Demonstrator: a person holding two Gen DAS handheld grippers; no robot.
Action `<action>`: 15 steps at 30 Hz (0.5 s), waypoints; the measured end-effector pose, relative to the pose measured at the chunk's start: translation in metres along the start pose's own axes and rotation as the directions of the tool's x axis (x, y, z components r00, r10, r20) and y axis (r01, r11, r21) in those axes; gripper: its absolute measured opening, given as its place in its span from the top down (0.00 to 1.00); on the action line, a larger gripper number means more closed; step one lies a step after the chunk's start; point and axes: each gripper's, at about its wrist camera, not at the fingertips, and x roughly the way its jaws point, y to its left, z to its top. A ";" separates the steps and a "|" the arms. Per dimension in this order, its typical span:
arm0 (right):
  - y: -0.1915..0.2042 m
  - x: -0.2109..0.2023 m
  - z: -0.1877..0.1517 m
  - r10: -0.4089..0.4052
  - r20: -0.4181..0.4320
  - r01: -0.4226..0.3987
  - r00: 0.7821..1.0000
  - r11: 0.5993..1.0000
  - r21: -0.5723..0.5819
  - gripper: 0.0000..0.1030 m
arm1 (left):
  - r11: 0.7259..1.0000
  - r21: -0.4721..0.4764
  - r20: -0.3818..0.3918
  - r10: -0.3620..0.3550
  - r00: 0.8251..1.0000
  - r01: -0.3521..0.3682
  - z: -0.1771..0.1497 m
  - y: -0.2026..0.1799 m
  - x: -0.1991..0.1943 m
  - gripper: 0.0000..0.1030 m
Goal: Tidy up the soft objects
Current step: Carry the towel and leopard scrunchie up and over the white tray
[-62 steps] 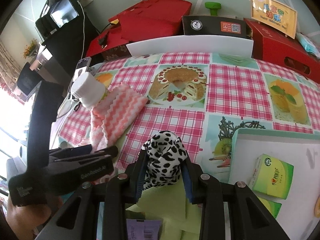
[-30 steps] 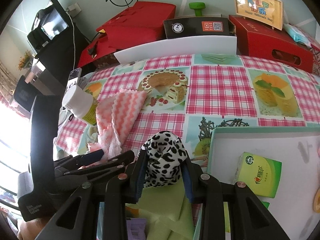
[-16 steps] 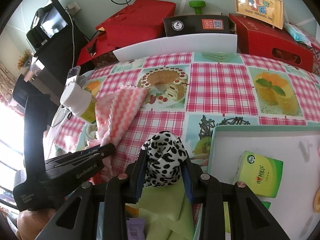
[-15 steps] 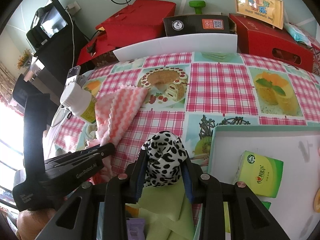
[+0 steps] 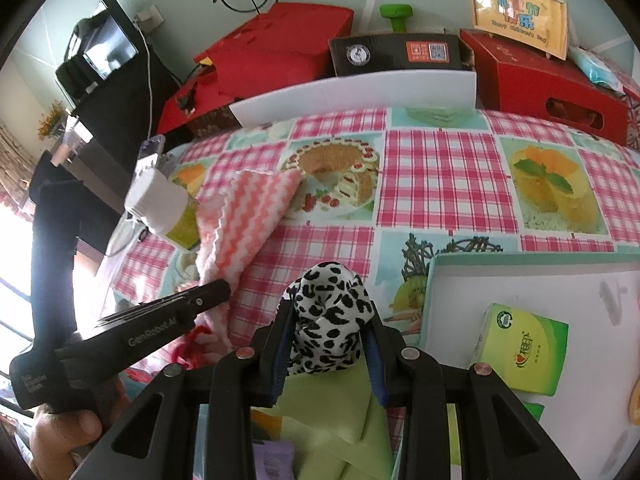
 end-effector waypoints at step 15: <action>0.008 -0.040 0.010 0.032 0.118 -0.030 0.993 0.999 -0.017 0.66 | 0.992 0.067 0.183 -0.118 0.976 0.107 0.006 -0.013 -0.078 0.90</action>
